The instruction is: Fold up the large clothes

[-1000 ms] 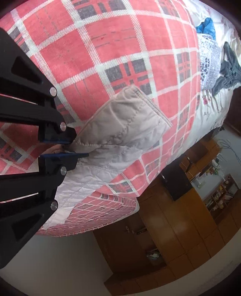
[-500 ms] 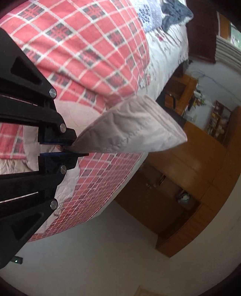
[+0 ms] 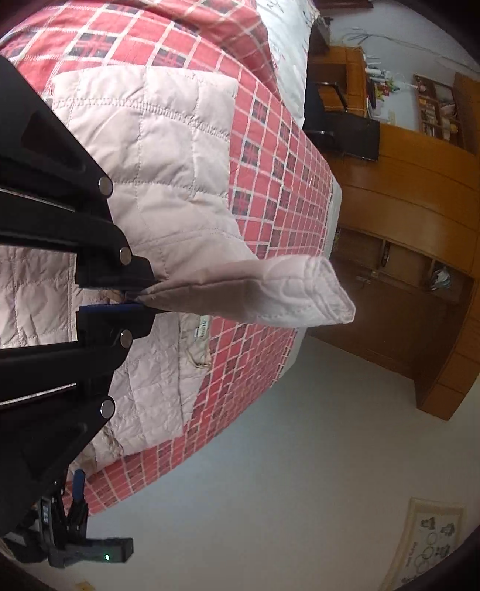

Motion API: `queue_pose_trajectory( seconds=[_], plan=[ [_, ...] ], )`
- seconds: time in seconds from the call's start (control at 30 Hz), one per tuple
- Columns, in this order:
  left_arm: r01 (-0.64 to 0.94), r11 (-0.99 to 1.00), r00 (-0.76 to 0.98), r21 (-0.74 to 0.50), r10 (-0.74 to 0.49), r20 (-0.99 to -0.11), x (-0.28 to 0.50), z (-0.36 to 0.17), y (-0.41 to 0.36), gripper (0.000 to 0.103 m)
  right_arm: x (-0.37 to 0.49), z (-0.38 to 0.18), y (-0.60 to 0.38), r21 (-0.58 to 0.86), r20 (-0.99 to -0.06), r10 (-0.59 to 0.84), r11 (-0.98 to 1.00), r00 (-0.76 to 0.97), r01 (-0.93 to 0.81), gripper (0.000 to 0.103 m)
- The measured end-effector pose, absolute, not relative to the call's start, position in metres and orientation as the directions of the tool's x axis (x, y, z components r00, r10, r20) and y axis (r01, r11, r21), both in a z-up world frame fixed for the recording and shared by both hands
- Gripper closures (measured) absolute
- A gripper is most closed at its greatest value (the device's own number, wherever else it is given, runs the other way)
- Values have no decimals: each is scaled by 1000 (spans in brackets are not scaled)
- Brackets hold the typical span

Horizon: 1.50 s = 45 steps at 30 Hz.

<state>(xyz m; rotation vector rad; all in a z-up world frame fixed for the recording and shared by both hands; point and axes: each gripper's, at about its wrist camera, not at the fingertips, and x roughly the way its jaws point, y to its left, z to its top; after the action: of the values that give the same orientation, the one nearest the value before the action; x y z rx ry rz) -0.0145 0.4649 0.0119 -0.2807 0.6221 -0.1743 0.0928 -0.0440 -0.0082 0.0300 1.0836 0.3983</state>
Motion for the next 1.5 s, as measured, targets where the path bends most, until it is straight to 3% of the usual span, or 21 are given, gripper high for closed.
queue_pose_trajectory(
  seconds=[0.1,0.27,0.4,0.53,0.77,0.87,1.07,1.13,1.23,1.3,1.4,1.5],
  plan=[
    [117,952,727,-284,-277,-629,0,-18,446,96,90,-4,-48,218,-849,329,931,414,-292,35],
    [278,881,555,-383,-473,-684,6,-53,420,60,92,-1,-50,238,-844,342,929,413,-283,35],
    [332,815,493,-475,-579,-649,-11,-59,427,58,99,2,-42,252,-844,360,921,398,-298,35],
    [273,847,579,-456,-523,-625,-33,-45,462,54,115,8,-17,291,-841,409,894,355,-341,35],
    [32,959,692,-283,-226,-685,-27,-51,518,52,155,5,35,391,-829,501,837,249,-382,35],
    [-4,953,622,-304,-235,-747,-12,-81,527,52,174,-3,52,428,-824,524,826,217,-367,35],
    [1,933,668,-361,-270,-694,-29,-64,536,52,200,-15,67,467,-817,547,814,185,-346,39],
    [-3,936,692,-351,-251,-677,-38,-56,540,52,204,-18,75,475,-817,552,809,169,-346,43],
    [-43,939,723,-341,-206,-659,-45,-44,551,52,204,-25,91,488,-815,563,794,138,-362,65],
    [-80,936,741,-343,-174,-649,-48,-36,562,51,202,-26,98,477,-819,557,794,137,-377,86],
    [-104,930,754,-351,-156,-638,-50,-27,577,51,198,-16,92,486,-802,576,785,160,-385,95],
    [-110,932,755,-346,-148,-639,-49,-25,585,51,197,4,72,488,-778,589,785,216,-382,95]
  ],
)
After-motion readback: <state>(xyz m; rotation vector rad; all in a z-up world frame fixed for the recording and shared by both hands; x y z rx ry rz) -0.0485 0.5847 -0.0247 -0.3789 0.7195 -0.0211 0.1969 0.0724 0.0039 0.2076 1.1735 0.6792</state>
